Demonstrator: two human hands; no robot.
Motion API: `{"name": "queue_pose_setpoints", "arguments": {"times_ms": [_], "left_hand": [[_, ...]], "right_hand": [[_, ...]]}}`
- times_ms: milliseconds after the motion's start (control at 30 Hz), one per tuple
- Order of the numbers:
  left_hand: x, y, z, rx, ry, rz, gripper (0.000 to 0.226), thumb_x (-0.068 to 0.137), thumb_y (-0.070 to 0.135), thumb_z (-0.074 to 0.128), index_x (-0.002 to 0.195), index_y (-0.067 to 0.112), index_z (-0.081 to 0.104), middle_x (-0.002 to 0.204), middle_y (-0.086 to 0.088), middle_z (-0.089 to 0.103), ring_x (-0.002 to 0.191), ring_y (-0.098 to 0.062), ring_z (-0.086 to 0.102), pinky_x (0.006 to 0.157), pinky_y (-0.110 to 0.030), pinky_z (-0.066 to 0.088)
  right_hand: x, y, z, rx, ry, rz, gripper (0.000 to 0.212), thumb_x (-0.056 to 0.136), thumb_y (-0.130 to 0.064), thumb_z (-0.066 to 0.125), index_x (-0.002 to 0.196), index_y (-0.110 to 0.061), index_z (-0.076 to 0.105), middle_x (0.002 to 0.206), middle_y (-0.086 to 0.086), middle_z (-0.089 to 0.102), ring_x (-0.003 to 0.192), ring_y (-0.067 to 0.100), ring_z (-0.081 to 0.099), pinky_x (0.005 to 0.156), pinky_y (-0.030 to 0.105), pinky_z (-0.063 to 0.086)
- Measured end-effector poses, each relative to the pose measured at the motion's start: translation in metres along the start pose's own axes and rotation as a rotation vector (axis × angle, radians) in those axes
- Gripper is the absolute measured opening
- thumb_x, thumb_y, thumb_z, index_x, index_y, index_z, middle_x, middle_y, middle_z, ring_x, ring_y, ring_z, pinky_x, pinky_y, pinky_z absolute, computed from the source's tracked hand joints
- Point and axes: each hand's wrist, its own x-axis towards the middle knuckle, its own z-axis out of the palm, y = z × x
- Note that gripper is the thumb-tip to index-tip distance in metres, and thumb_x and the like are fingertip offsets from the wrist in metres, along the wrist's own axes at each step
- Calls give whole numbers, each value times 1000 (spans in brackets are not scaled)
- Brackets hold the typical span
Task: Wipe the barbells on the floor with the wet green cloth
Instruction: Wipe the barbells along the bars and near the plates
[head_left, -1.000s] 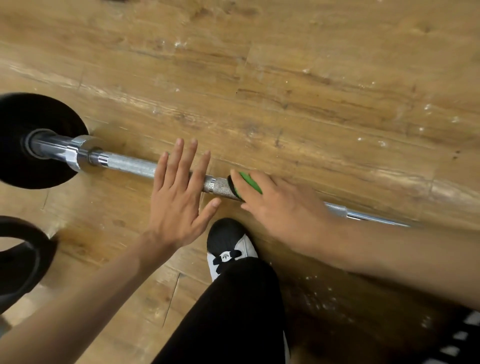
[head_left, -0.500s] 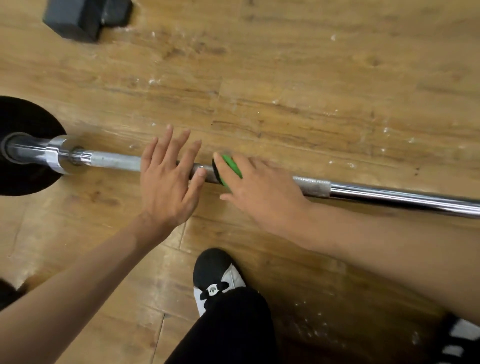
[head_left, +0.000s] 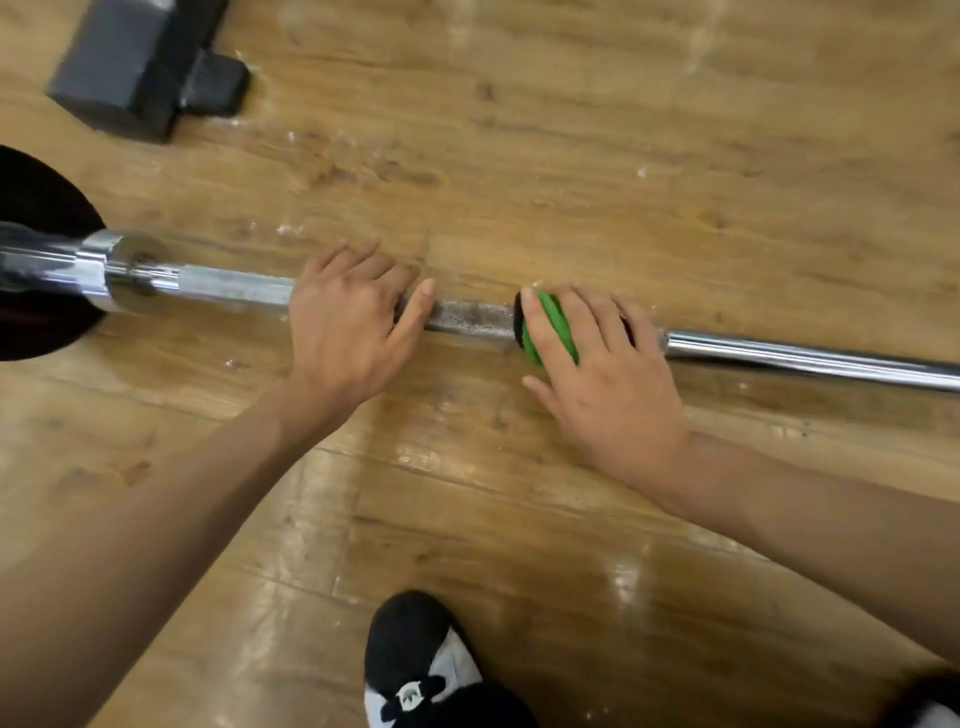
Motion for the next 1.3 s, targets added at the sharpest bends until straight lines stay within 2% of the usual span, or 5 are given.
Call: {"name": "queue_pose_setpoints", "arguments": {"times_ms": [167, 400, 667, 1000, 1300], "left_hand": [[31, -15, 5, -33, -61, 21, 48, 102, 25, 32, 103, 15, 79, 107, -6, 79, 126, -30, 65, 103, -41, 42], [65, -23, 17, -71, -49, 14, 45, 99, 31, 38, 117, 15, 77, 111, -6, 78, 129, -30, 63, 103, -41, 45], [98, -29, 21, -98, -108, 29, 54, 102, 35, 29, 125, 18, 75, 119, -6, 76, 130, -28, 61, 99, -43, 45], [108, -31, 24, -99, -124, 36, 54, 102, 37, 28, 116, 17, 76, 114, -6, 76, 122, -31, 65, 102, -40, 41], [119, -37, 29, -93, -146, 24, 59, 104, 41, 23, 122, 17, 73, 114, -8, 74, 112, -35, 65, 86, -50, 49]], "right_hand": [[75, -43, 3, 76, 111, 2, 73, 95, -19, 66, 159, -8, 34, 133, 19, 59, 123, 35, 57, 124, 55, 27], [19, 66, 13, 10, 129, 168, 52, 110, -31, 45, 154, -5, 42, 130, 24, 60, 113, 41, 59, 123, 54, 28], [123, -6, 16, 39, 90, 245, 71, 100, -56, 38, 147, -5, 50, 118, 20, 62, 108, 40, 60, 121, 54, 31], [64, 84, 15, 29, 115, 291, 51, 113, -45, 35, 151, -16, 50, 115, 22, 64, 104, 42, 62, 123, 53, 23], [162, -1, 26, 134, 253, 256, 45, 105, -38, 42, 132, -14, 69, 91, 12, 70, 83, 32, 69, 114, 47, 42]]}}
